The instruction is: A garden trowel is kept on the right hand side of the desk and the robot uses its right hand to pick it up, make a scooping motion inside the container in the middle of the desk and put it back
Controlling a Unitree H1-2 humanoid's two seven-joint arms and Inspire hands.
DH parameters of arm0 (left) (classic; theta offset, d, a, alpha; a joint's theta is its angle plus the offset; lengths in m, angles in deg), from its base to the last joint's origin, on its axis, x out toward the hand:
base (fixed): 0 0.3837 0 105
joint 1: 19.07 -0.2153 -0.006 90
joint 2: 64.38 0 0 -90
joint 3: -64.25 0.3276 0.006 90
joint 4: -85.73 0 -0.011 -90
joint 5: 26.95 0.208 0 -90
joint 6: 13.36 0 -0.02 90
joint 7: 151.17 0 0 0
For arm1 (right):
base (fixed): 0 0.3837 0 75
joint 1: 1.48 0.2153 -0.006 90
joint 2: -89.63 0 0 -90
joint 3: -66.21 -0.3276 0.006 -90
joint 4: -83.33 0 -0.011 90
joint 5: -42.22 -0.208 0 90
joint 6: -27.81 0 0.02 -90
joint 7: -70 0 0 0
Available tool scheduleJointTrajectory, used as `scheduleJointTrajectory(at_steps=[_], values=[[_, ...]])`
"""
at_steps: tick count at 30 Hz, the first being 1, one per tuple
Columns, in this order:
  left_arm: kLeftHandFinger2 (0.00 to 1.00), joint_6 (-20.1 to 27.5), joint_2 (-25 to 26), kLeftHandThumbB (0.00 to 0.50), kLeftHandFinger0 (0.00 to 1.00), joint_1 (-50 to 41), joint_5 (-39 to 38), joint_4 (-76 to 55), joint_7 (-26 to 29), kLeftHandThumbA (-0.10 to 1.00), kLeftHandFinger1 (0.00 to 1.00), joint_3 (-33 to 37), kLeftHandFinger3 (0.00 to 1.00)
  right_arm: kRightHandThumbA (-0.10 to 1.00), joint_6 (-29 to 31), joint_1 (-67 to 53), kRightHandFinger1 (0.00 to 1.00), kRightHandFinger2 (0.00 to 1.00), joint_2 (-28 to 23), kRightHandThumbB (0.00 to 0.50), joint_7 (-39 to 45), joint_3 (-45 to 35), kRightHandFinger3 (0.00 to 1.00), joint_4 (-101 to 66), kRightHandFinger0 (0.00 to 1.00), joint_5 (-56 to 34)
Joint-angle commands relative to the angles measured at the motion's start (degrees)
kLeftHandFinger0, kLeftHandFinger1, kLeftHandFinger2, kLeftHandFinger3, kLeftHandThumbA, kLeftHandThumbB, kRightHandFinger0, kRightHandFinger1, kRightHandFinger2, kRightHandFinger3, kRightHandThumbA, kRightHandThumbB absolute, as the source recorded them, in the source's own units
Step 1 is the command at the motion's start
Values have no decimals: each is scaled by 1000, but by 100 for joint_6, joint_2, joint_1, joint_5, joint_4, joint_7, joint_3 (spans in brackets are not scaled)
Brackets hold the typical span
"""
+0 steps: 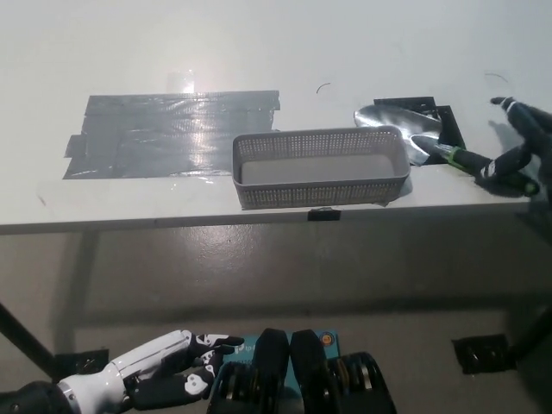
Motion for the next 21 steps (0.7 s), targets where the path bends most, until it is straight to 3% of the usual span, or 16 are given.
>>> scheduleJointTrajectory(at_steps=[1, 8, 11, 13, 16, 21], values=[[1000, -71, 71, 496, 1000, 53, -169, -213, -42, 1000, 1000, -64, 1000, 899, 228, 166, 1000, 1000, 3, 500, -74, 114, 1000, -267, 1000, 123], [1000, -71, 69, 473, 1000, 76, -295, -251, -12, 1000, 1000, -111, 1000, 813, 481, 262, 1000, 1000, -85, 486, -155, 171, 1000, 260, 1000, 67], [1000, -71, 80, 492, 1000, 76, -332, -277, -3, 1000, 1000, -136, 1000, 786, 516, 306, 1000, 1000, -139, 477, -171, 187, 1000, 488, 1000, 99], [1000, -71, 66, 495, 1000, 76, -341, -248, -20, 1000, 1000, -145, 1000, 711, 436, 361, 1000, 1000, -217, 429, -169, 185, 1000, 936, 1000, 104], [1000, -71, 91, 500, 1000, 66, -370, -288, 26, 1000, 1000, -129, 1000, 649, 508, 414, 1000, 1000, -262, 418, -293, 114, 1000, 1341, 1000, 27], [1000, -71, 82, 499, 1000, 66, -355, -317, 61, 1000, 1000, -121, 1000, 659, 854, 508, 1000, 1000, -336, 412, -427, 111, 1000, 1998, 1000, -29]])
